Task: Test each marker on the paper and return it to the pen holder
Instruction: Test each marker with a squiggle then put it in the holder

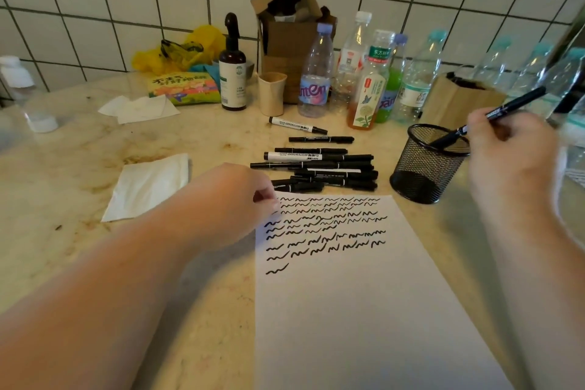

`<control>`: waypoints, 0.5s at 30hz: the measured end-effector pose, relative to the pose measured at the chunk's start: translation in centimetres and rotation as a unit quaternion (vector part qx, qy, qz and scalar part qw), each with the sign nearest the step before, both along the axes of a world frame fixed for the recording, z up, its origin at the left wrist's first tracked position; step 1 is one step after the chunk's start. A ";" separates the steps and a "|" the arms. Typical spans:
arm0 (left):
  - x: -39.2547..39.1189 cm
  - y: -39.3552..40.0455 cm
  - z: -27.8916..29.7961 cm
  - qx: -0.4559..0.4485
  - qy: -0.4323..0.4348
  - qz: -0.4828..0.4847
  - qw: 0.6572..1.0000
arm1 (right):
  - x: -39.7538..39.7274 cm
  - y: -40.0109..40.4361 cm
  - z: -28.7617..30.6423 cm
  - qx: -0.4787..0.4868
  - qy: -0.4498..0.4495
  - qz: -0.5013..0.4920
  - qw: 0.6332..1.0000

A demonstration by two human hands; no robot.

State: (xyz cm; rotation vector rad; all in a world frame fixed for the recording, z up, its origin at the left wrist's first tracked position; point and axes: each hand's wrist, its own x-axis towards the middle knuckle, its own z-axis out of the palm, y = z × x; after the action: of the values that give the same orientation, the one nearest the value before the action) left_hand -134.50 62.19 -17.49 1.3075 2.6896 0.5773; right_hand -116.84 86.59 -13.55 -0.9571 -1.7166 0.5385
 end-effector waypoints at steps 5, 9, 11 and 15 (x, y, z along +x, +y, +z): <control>-1.5 0.1 0.0 0.043 0.050 0.109 0.992 | 0.0 0.3 -1.4 -0.025 -0.067 0.036 0.997; -2.0 0.0 -0.4 0.026 0.071 0.142 0.987 | -0.4 0.6 -1.7 -0.033 0.014 0.053 0.998; -2.1 0.0 -0.6 0.015 0.064 0.144 0.987 | -0.4 0.2 -1.6 -0.011 0.080 0.075 0.994; -1.9 0.0 -0.7 -0.010 0.058 0.141 0.988 | -0.9 -2.7 -1.9 0.046 0.063 0.185 0.980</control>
State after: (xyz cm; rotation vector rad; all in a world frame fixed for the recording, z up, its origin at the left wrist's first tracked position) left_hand -136.38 62.20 -18.16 0.9905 2.9935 0.5123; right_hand -117.74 83.86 -15.41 -0.5260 -1.7947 0.7364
